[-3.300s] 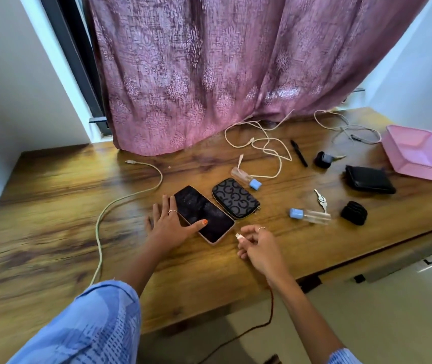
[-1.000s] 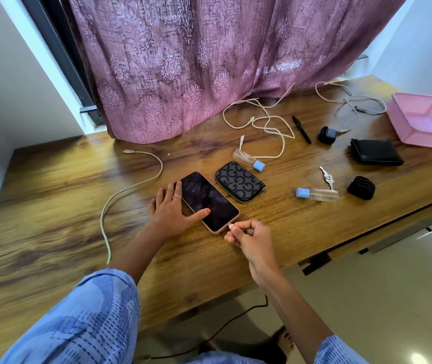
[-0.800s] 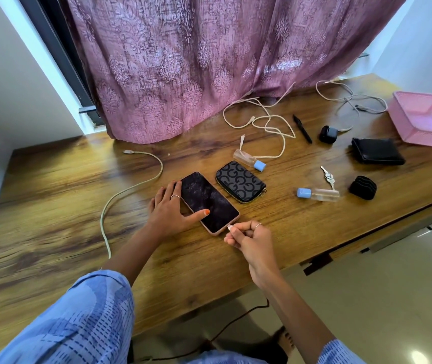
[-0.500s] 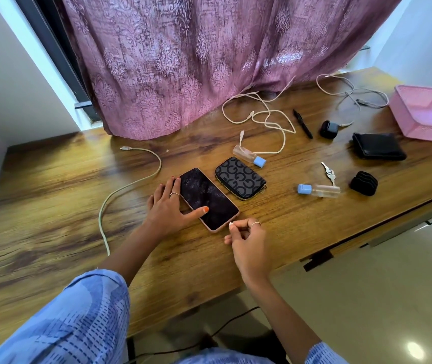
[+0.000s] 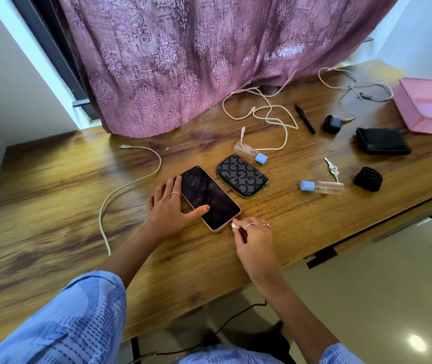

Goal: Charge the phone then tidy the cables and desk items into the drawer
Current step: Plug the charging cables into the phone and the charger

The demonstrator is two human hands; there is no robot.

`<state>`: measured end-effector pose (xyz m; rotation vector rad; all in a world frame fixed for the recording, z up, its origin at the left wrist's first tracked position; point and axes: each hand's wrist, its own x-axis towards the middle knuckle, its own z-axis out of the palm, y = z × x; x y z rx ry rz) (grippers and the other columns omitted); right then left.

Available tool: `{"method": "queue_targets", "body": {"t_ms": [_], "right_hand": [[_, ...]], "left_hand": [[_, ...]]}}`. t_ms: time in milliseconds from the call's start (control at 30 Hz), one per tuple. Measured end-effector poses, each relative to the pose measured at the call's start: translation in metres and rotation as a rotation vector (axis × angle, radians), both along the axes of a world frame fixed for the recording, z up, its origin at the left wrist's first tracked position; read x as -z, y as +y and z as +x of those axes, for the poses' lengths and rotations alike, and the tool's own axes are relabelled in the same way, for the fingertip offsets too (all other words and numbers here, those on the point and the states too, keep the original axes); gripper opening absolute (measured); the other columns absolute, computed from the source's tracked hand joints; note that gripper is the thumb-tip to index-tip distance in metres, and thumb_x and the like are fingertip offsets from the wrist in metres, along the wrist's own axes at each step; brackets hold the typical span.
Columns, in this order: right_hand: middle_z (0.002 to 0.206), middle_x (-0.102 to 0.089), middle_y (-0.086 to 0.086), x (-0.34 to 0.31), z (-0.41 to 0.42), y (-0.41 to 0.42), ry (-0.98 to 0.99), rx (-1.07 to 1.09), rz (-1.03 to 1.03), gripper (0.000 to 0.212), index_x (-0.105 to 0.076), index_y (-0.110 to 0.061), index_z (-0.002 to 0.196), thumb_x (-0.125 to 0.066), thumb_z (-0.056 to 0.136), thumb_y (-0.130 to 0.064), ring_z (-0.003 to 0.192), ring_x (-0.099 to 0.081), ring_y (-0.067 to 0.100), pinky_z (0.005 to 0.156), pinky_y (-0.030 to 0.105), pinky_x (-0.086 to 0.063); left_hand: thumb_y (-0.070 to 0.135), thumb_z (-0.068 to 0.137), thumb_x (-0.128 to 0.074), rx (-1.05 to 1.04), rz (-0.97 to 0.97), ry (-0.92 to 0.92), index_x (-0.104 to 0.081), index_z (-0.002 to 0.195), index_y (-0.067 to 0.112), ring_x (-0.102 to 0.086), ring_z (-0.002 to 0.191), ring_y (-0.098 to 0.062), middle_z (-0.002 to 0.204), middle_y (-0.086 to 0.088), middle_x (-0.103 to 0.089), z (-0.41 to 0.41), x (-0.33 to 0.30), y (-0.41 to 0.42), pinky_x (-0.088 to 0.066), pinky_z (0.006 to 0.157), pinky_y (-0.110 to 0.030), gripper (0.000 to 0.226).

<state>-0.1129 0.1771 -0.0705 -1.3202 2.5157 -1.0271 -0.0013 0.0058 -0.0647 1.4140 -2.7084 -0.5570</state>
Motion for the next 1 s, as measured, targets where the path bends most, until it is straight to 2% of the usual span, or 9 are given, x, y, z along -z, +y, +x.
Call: {"method": "queue_targets", "body": {"t_ms": [67,200,333,600,767,1000], "right_hand": [[0.101,-0.061,0.003,0.006,-0.001,0.002,0.062,-0.053,-0.017,0.02,-0.068,-0.002,0.105,-0.065,0.086,-0.009,0.09,-0.054,0.01,0.075,0.01,-0.039],[0.099,-0.058,0.002,0.013,-0.006,0.006,0.162,-0.141,-0.052,0.019,-0.069,-0.001,0.101,-0.068,0.083,-0.008,0.087,-0.05,0.003,0.077,0.009,-0.044],[0.097,-0.061,0.005,0.013,-0.011,0.006,0.188,-0.225,-0.098,0.018,-0.069,0.0,0.097,-0.071,0.08,-0.005,0.084,-0.06,0.009,0.075,0.018,-0.054],[0.089,-0.064,0.007,0.011,-0.01,0.008,0.209,-0.241,-0.215,0.012,-0.067,0.0,0.087,-0.074,0.076,-0.001,0.079,-0.064,0.013,0.075,0.015,-0.052],[0.089,-0.064,0.007,0.012,-0.011,0.009,0.214,-0.245,-0.227,0.01,-0.067,-0.001,0.086,-0.072,0.078,-0.002,0.08,-0.063,0.012,0.074,0.015,-0.052],[0.092,-0.064,0.006,0.015,-0.011,0.013,0.194,-0.247,-0.231,0.009,-0.067,-0.001,0.089,-0.067,0.081,-0.006,0.084,-0.063,0.011,0.074,0.018,-0.055]], "left_hand": [[0.08,0.073,-0.041,0.0,0.0,0.002,-0.001,0.152,0.019,0.003,0.146,-0.025,0.16,-0.001,0.0,0.0,0.001,0.0,-0.003,0.116,-0.046,0.107],[0.081,0.073,-0.04,0.009,0.007,-0.007,0.0,0.152,0.02,0.004,0.146,-0.025,0.16,0.0,0.001,0.0,0.002,-0.002,-0.003,0.116,-0.046,0.107],[0.081,0.073,-0.038,0.012,0.004,-0.02,0.001,0.152,0.021,0.005,0.146,-0.024,0.16,0.001,0.002,0.0,0.002,-0.002,-0.002,0.116,-0.045,0.106],[0.083,0.072,-0.033,0.023,0.02,-0.032,0.005,0.151,0.022,0.007,0.146,-0.025,0.16,0.002,0.005,0.002,0.006,-0.004,0.0,0.116,-0.046,0.107],[0.086,0.066,-0.026,0.034,0.034,-0.045,0.008,0.151,0.024,0.009,0.146,-0.026,0.16,0.004,0.009,0.002,0.008,-0.006,0.001,0.115,-0.047,0.11],[0.086,0.066,-0.027,0.046,0.06,-0.067,0.01,0.15,0.025,0.011,0.145,-0.024,0.159,0.006,0.011,0.003,0.005,-0.008,0.002,0.115,-0.047,0.11]]}}
